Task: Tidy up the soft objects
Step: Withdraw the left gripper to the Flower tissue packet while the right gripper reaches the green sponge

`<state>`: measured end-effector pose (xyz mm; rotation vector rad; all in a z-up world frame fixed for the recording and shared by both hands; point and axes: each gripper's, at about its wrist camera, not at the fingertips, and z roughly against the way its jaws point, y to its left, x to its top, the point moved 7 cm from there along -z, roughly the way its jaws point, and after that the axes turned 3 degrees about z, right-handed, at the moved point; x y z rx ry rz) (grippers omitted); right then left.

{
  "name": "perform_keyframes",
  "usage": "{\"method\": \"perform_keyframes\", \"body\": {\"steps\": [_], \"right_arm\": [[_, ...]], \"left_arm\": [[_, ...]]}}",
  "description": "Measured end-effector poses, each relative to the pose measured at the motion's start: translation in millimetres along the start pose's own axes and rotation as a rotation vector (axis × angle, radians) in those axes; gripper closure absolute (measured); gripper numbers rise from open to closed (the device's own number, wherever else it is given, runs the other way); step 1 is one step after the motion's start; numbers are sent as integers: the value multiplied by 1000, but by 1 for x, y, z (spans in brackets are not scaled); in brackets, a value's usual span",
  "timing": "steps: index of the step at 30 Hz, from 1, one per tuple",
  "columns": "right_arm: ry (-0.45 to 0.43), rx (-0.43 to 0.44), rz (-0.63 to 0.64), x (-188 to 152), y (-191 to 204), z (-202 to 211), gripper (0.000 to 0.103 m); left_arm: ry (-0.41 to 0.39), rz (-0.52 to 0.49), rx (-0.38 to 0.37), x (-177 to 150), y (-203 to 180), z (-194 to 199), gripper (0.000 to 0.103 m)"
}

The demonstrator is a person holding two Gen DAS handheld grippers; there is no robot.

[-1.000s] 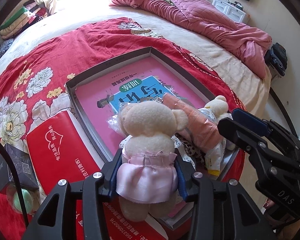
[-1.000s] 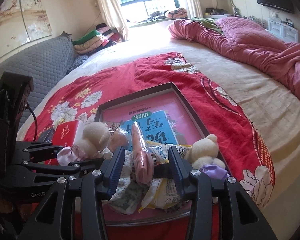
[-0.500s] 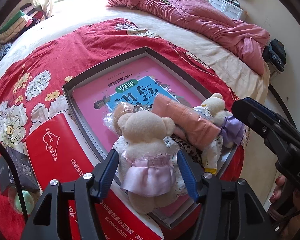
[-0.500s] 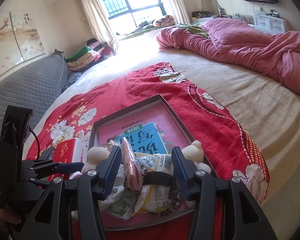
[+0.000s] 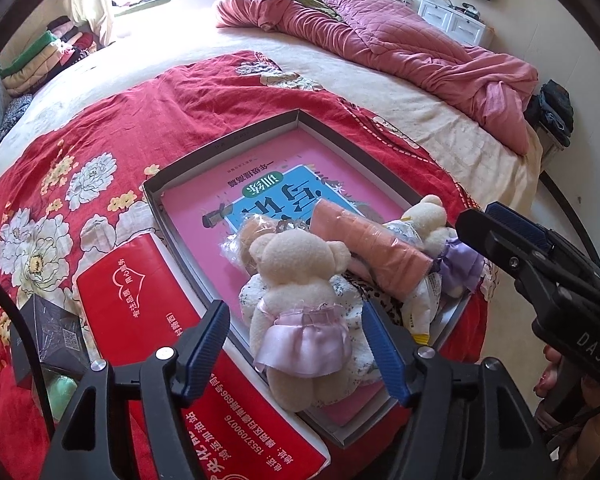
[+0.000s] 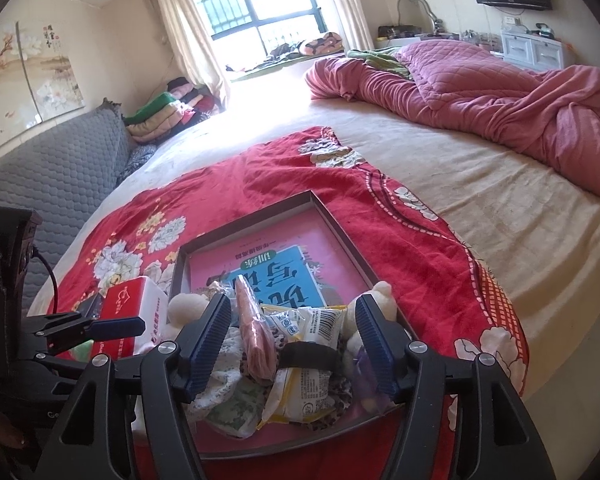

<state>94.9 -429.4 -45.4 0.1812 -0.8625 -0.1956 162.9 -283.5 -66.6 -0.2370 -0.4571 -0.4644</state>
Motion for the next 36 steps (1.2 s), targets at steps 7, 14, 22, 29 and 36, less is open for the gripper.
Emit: {"method": "perform_keyframes", "body": {"steps": [7, 14, 22, 29, 36], "right_arm": [[-1, -3, -8, -1, 0, 1, 34], [-12, -28, 19, 1, 5, 5, 34], [-43, -7, 82, 9, 30, 19, 23], [-67, 46, 145, 14, 68, 28, 23], [-81, 149, 209, 14, 124, 33, 23]], "left_arm": [[-14, -2, 21, -2, 2, 9, 32], [-33, 4, 21, -3, 4, 22, 28], [-72, 24, 34, -10, 16, 49, 26], [-91, 76, 70, -29, 51, 76, 26], [-78, 157, 126, -62, 107, 90, 26]]}}
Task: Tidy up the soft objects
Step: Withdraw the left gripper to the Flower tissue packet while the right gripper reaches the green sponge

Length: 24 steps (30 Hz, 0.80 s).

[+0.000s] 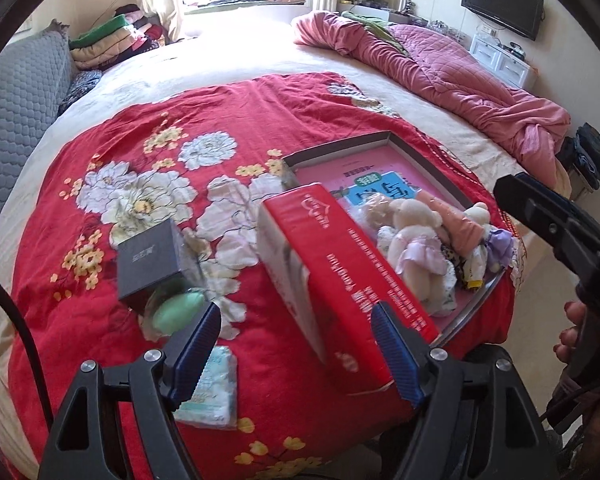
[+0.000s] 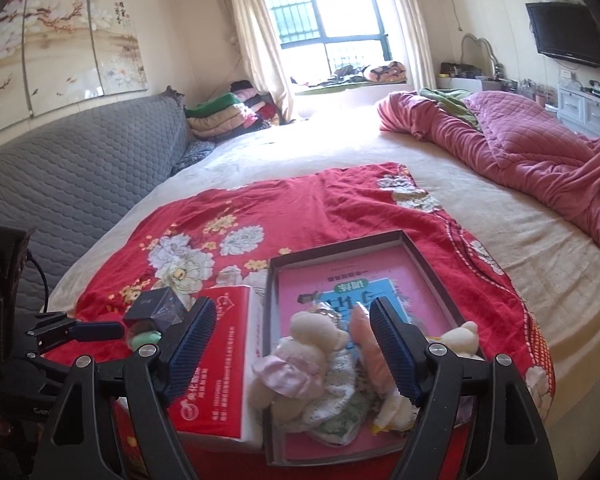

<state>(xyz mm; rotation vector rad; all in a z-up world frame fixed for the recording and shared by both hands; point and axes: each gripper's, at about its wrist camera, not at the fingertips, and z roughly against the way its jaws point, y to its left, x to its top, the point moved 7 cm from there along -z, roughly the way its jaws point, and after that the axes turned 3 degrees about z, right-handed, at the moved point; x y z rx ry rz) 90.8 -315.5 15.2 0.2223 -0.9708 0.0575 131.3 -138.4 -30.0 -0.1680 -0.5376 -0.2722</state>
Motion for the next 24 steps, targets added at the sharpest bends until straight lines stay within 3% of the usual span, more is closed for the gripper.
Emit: {"method": "perform_keyframes", "body": {"steps": [9, 17, 24], "right_arm": [[3, 161, 24, 8, 72, -9, 23], [45, 184, 127, 3, 121, -23, 23], [109, 182, 183, -13, 139, -43, 23]], "left_arm": [[33, 94, 33, -30, 63, 1, 26], [110, 141, 1, -63, 86, -28, 26], [177, 168, -2, -82, 92, -59, 25]]}}
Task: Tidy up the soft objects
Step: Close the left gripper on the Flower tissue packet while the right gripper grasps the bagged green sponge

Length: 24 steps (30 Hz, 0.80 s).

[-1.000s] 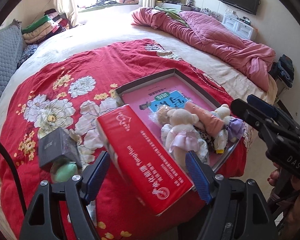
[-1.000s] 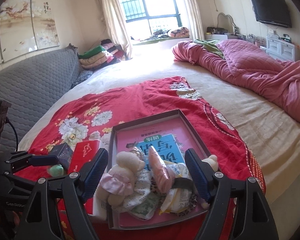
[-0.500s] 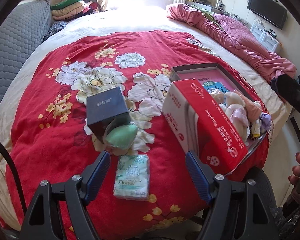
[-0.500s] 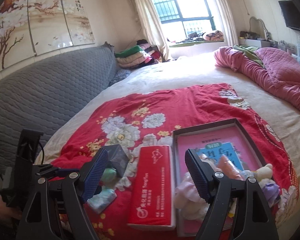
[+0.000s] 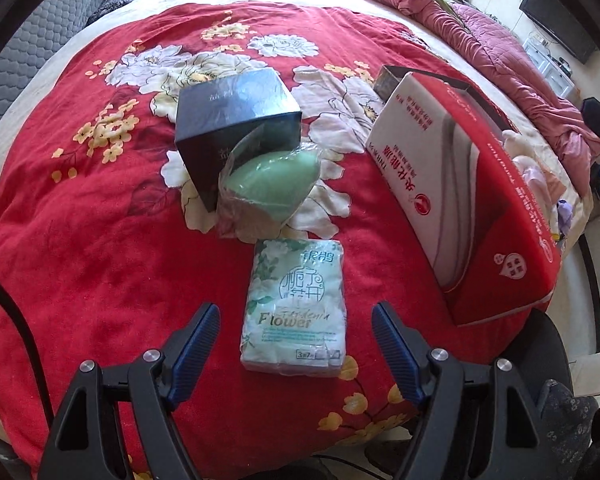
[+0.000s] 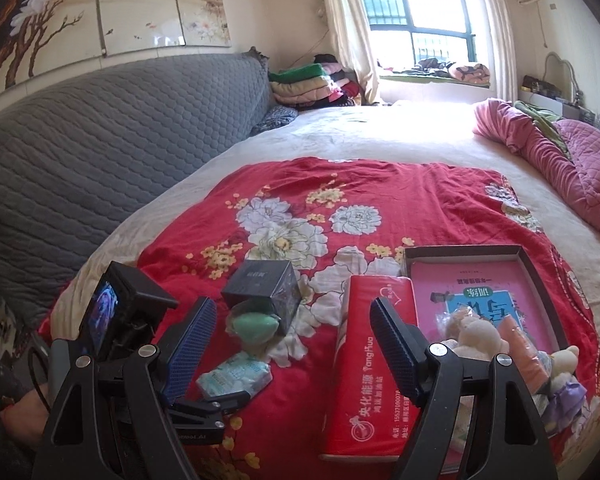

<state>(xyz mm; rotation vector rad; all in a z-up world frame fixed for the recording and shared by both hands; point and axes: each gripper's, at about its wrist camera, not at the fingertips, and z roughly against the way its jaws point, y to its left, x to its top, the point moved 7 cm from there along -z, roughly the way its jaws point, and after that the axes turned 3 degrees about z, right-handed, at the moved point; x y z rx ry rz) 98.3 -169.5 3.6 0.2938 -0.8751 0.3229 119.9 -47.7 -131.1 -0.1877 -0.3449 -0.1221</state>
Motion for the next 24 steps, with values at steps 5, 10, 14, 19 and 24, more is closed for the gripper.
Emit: {"method": "perform_keyframes", "body": {"steps": [5, 10, 14, 19, 24], "right_arm": [[84, -48, 88, -9, 3, -27, 23], [138, -70, 158, -9, 10, -53, 23], [181, -46, 169, -5, 24, -76, 23], [264, -2, 176, -11, 45, -107, 23], [354, 16, 202, -29, 64, -142, 23]], "left_arm": [[29, 30, 9, 2, 6, -17, 26], [35, 85, -52, 2, 17, -26, 45], [25, 130, -117, 2, 26, -23, 58], [35, 198, -209, -3, 42, -16, 60], [39, 253, -233, -7, 60, -8, 60]]}}
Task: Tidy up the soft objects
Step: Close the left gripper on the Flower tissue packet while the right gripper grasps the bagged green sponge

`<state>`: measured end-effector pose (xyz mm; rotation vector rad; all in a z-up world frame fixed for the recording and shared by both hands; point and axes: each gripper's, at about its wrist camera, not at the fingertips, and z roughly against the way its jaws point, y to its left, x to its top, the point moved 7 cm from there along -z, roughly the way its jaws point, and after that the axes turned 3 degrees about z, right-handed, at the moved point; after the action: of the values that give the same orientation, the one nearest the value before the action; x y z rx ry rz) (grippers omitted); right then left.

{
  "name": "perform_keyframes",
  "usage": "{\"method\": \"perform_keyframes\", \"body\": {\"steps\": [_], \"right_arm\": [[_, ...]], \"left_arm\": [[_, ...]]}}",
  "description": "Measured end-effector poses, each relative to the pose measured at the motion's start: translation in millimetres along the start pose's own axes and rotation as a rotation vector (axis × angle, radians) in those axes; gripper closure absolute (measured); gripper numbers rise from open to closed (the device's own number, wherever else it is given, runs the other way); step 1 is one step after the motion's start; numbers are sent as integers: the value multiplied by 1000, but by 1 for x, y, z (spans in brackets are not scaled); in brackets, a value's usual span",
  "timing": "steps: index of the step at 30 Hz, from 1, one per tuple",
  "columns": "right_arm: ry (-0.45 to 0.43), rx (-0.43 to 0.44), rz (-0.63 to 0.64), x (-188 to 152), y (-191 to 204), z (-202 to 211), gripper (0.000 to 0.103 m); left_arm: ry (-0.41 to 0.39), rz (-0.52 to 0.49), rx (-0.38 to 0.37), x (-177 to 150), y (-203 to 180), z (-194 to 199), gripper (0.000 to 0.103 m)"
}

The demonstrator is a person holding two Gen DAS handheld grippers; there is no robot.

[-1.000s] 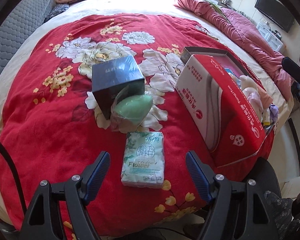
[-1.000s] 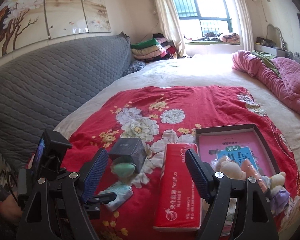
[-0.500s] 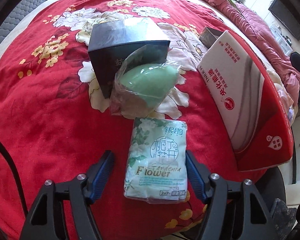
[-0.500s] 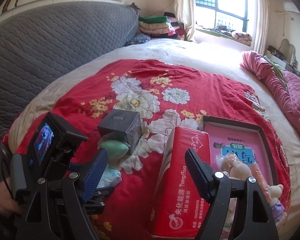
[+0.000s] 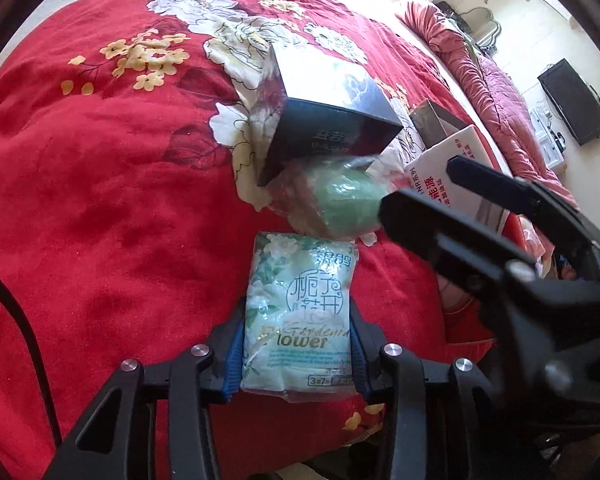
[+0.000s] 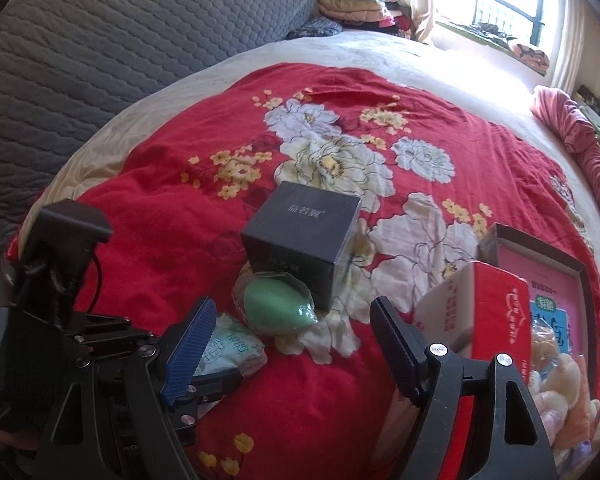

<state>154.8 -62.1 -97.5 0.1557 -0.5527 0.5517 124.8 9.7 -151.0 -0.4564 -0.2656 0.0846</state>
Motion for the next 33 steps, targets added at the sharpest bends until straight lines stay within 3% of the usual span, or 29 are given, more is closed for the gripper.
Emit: {"method": "perform_keyframes", "body": {"steps": [11, 15, 16, 21, 27, 33], "right_arm": [[111, 50, -119, -12, -1, -59, 23], [111, 114, -202, -15, -5, -61, 45], [101, 115, -197, -14, -5, -58, 46], [37, 140, -197, -9, -5, -33, 48], [-104, 126, -212, -4, -21, 32, 48], [-219, 41, -241, -6, -59, 97, 48]], "left_arm": [[13, 25, -16, 1, 14, 5, 59], [9, 17, -6, -1, 14, 6, 59], [6, 14, -4, -1, 13, 7, 59], [-12, -6, 2, 0, -1, 13, 59], [-101, -84, 8, 8, -37, 49, 60], [-177, -157, 12, 22, -81, 77, 60]]}}
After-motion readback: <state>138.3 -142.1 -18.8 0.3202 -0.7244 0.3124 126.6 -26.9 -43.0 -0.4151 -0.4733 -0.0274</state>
